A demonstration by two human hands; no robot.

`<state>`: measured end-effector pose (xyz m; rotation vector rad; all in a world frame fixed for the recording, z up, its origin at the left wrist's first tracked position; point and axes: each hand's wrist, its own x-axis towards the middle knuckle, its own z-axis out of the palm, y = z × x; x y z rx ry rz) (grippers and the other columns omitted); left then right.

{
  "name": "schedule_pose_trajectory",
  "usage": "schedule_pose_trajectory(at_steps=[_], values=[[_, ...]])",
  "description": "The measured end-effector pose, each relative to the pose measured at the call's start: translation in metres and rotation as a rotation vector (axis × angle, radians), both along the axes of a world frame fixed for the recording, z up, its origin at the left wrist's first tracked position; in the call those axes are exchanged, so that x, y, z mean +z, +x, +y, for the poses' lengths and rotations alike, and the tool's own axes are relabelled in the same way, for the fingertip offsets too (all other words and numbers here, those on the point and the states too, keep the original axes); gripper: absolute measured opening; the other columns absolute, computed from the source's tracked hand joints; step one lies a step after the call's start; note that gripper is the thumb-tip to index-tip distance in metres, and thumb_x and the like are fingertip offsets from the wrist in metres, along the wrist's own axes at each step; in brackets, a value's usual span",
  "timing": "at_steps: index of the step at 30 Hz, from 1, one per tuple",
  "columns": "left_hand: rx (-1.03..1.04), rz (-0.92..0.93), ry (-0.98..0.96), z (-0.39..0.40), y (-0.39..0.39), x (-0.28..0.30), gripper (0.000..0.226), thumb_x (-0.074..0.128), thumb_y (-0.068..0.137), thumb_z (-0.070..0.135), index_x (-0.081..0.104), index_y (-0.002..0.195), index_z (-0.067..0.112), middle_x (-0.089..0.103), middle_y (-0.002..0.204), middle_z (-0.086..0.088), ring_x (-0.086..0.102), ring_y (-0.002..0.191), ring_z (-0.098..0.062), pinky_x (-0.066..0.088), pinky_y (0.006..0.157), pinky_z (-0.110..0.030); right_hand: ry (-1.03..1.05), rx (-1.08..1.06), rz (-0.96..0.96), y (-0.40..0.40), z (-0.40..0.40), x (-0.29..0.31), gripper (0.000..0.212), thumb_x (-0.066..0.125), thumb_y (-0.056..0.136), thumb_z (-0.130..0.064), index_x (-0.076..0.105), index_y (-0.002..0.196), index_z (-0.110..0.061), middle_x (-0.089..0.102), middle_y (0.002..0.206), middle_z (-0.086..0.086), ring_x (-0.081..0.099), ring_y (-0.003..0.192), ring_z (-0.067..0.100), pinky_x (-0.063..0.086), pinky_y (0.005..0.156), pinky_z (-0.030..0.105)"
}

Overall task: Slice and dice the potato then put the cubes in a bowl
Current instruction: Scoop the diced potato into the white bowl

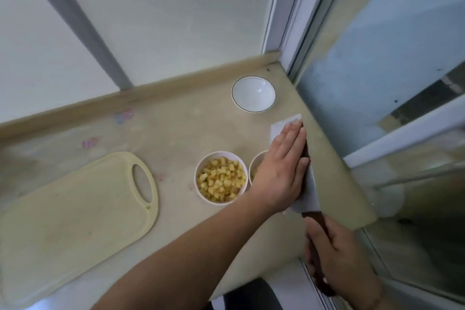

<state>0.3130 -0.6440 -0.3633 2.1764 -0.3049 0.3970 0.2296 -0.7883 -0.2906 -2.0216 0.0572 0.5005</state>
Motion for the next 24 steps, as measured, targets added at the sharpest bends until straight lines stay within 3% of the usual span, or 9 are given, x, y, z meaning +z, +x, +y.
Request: schedule_pose_trajectory(at_steps=[4,7,13,16,18,20,22,24], values=[[0.057,0.098,0.118,-0.007,-0.006,-0.012,0.066,0.015,0.110,0.041,0.034,0.154,-0.005,0.026,0.164,-0.020,0.017,0.156,-0.033,0.017,0.127,-0.048,0.020,-0.036,0.012,-0.001,-0.007,-0.016,0.032,0.048,0.094,-0.030,0.055,0.066,-0.016,0.056,0.047,0.016,0.052,0.033,0.027,0.040,0.038,0.027],[0.181,0.135,0.346,-0.006,-0.011,-0.018,0.064,0.011,0.111,0.038,0.040,0.152,0.000,0.034,0.162,-0.016,0.022,0.154,-0.033,0.017,0.125,-0.051,0.053,-0.061,0.039,0.000,-0.012,-0.023,0.033,0.049,0.095,-0.027,0.055,0.067,-0.010,0.055,0.046,0.017,0.050,0.032,0.026,0.040,0.037,0.029],[0.295,0.212,0.702,0.007,-0.025,-0.021,0.054,0.034,0.097,0.026,0.057,0.142,0.008,0.050,0.154,-0.008,0.026,0.153,-0.034,0.007,0.122,-0.064,0.047,-0.042,0.042,0.006,-0.024,-0.018,0.037,0.049,0.095,-0.027,0.055,0.067,-0.004,0.053,0.045,0.017,0.049,0.032,0.025,0.039,0.038,0.026],[0.296,0.195,0.691,0.010,-0.030,-0.015,0.056,0.035,0.092,0.025,0.058,0.141,0.011,0.048,0.155,-0.006,0.024,0.153,-0.034,0.007,0.120,-0.064,0.016,-0.031,0.058,0.009,-0.029,-0.016,0.038,0.050,0.094,-0.029,0.056,0.067,-0.003,0.054,0.046,0.018,0.049,0.032,0.026,0.038,0.036,0.024],[0.301,0.232,0.558,0.010,-0.033,-0.011,0.056,0.033,0.100,0.029,0.044,0.152,0.013,0.035,0.164,-0.003,0.008,0.157,-0.028,-0.001,0.122,-0.059,-0.006,-0.019,0.045,0.009,-0.031,-0.016,0.035,0.050,0.094,-0.028,0.058,0.068,-0.007,0.056,0.047,0.017,0.050,0.032,0.025,0.039,0.038,0.024],[0.283,0.351,0.416,0.010,-0.033,-0.004,0.060,0.021,0.108,0.045,0.021,0.162,0.018,0.011,0.171,0.002,-0.015,0.157,-0.020,-0.013,0.124,-0.052,-0.022,-0.010,0.033,0.008,-0.031,-0.016,0.031,0.050,0.094,-0.028,0.060,0.071,-0.010,0.057,0.047,0.015,0.052,0.032,0.026,0.041,0.039,0.026],[0.255,0.383,0.409,0.010,-0.033,-0.001,0.069,0.005,0.104,0.059,0.004,0.164,0.023,-0.007,0.171,0.005,-0.025,0.154,-0.016,-0.019,0.122,-0.049,-0.024,-0.005,0.040,0.005,-0.031,-0.019,0.029,0.051,0.093,-0.030,0.061,0.075,-0.010,0.057,0.048,0.015,0.053,0.033,0.027,0.044,0.040,0.029],[0.207,0.338,0.471,0.011,-0.034,-0.004,0.075,-0.002,0.101,0.062,0.009,0.164,0.023,-0.005,0.171,0.006,-0.023,0.155,-0.017,-0.018,0.122,-0.051,-0.013,-0.004,0.044,0.003,-0.030,-0.023,0.028,0.051,0.092,-0.034,0.061,0.076,-0.013,0.057,0.048,0.015,0.052,0.034,0.028,0.045,0.042,0.031]])
